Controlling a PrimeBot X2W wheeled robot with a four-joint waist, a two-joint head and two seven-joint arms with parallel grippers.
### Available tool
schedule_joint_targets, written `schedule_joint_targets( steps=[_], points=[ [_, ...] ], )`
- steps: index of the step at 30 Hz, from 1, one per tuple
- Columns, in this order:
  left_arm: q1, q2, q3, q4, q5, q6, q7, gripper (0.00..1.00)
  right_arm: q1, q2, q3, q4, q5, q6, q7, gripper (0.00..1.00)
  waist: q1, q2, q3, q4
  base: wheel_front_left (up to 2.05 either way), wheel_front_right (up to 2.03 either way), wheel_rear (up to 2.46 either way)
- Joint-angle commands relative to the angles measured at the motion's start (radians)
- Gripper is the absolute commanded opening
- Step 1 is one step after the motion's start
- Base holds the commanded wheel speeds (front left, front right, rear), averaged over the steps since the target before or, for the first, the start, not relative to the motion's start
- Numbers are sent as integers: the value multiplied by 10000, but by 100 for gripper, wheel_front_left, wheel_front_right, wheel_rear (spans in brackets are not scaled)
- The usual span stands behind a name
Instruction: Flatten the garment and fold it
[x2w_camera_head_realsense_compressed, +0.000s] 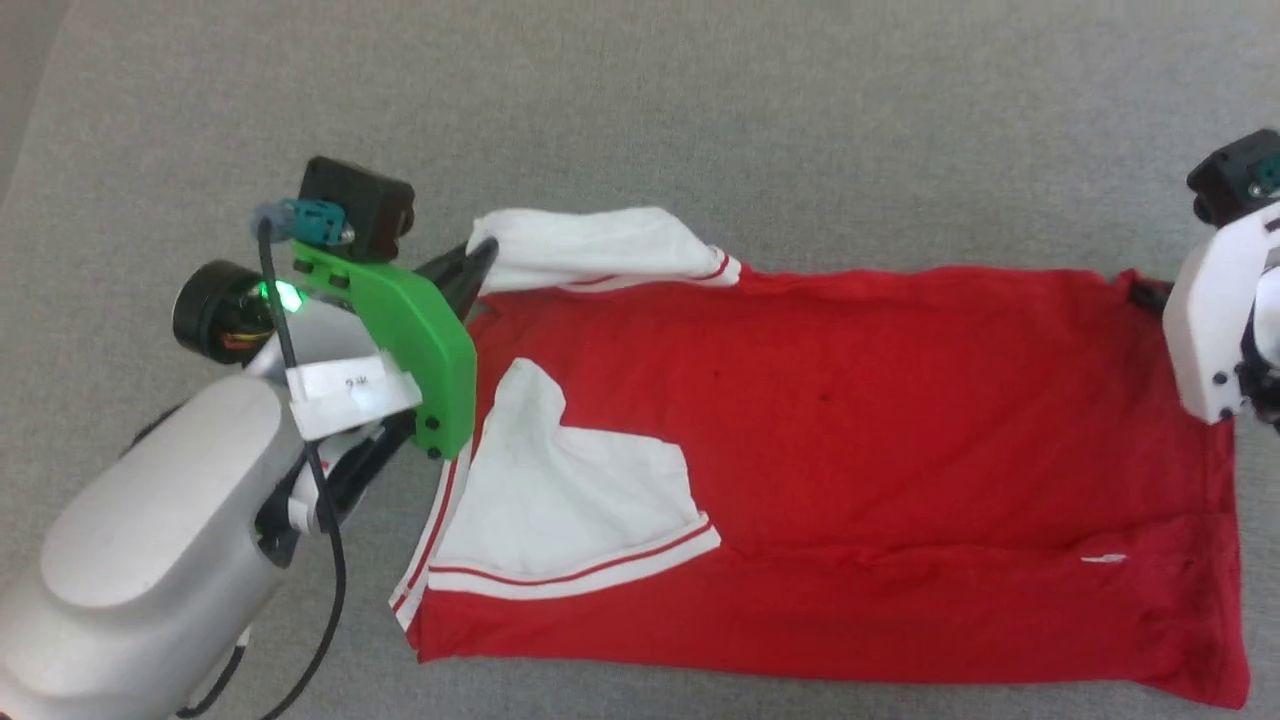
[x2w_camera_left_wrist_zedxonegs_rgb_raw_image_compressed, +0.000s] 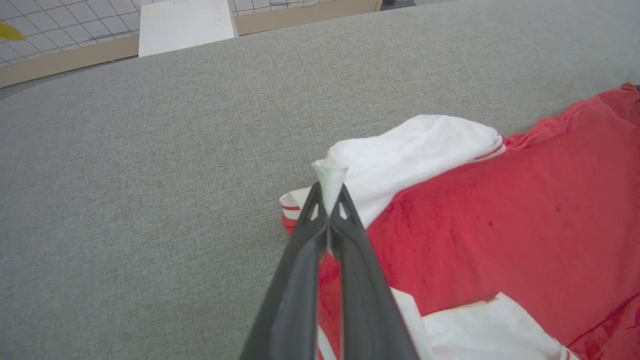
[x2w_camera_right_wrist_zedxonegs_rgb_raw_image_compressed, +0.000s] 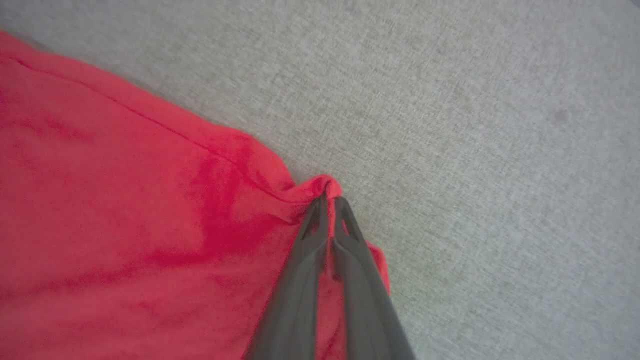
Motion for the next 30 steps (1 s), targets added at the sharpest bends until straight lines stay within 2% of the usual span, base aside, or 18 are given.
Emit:
schedule_joint_targets(
  steps=[1,8,17,24,30],
  points=[
    [232,-12,-1,62,-112,89,-76,0,192,56,-52,75,211,-11,-214,0,0,0,-670,-180,0,0,0],
    [1195,270,30,-113,-483,440,-142,0,1162,-121,-311,-78,855,-11,-1072,0,0,0,-1817,-294,0,0,0],
    [3083,1065,-36,-1147,-1294,1064,144,0,3619,-76,-1146,-736,1091,-11,-1500,0,0,0,-2672,-363,0,0,0],
    [4104,1720,-486,-1671,-1555,1134,618,0,5135,40,-1646,-1296,710,-11,-1058,0,0,0,-2742,-383,0,0,0],
    [4414,1852,-816,-1347,-1555,1062,851,0,5687,144,-1774,-1744,246,-11,-713,0,0,0,-2621,-403,0,0,0]
  ],
)
